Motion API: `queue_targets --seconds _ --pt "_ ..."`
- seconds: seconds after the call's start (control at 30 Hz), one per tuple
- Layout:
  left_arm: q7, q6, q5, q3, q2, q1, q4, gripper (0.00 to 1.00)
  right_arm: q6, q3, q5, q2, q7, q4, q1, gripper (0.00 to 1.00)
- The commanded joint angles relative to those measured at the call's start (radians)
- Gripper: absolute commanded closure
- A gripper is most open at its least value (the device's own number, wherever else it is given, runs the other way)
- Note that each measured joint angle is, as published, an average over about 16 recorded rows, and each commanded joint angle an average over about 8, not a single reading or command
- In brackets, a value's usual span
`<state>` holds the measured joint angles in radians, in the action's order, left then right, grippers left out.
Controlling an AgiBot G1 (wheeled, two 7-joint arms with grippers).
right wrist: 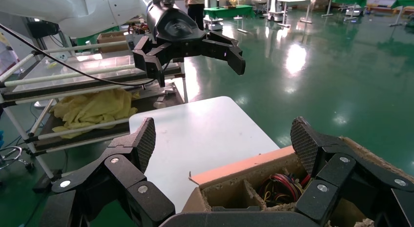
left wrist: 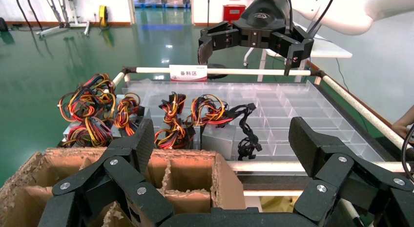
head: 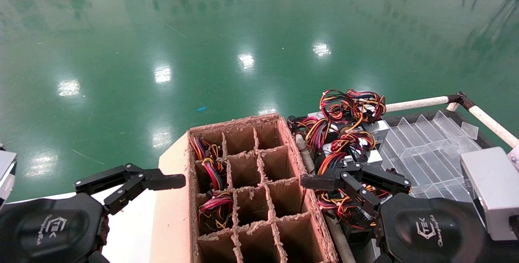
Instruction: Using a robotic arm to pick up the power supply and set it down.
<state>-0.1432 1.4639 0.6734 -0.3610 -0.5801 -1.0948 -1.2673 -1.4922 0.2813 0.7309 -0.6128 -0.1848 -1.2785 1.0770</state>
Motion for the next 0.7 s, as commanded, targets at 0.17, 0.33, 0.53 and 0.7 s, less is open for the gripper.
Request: queue_targets --seconds 0.17,0.33,0.53,0.7 --pt "0.0 0.0 0.0 0.0 0.0 0.0 0.0 0.0 0.0 0.0 0.0 0.0 0.0 0.0 0.0 0.0" --pt "0.0 0.0 0.0 0.0 0.0 0.0 0.0 0.0 0.0 0.0 0.0 0.0 0.0 0.0 0.0 0.0" --pt "0.0 0.0 0.0 0.0 0.0 0.0 0.0 0.0 0.0 0.0 0.0 0.0 0.0 0.0 0.0 0.0" --pt "0.0 0.0 0.0 0.0 0.0 0.0 0.0 0.0 0.0 0.0 0.0 0.0 0.0 0.0 0.0 0.0"
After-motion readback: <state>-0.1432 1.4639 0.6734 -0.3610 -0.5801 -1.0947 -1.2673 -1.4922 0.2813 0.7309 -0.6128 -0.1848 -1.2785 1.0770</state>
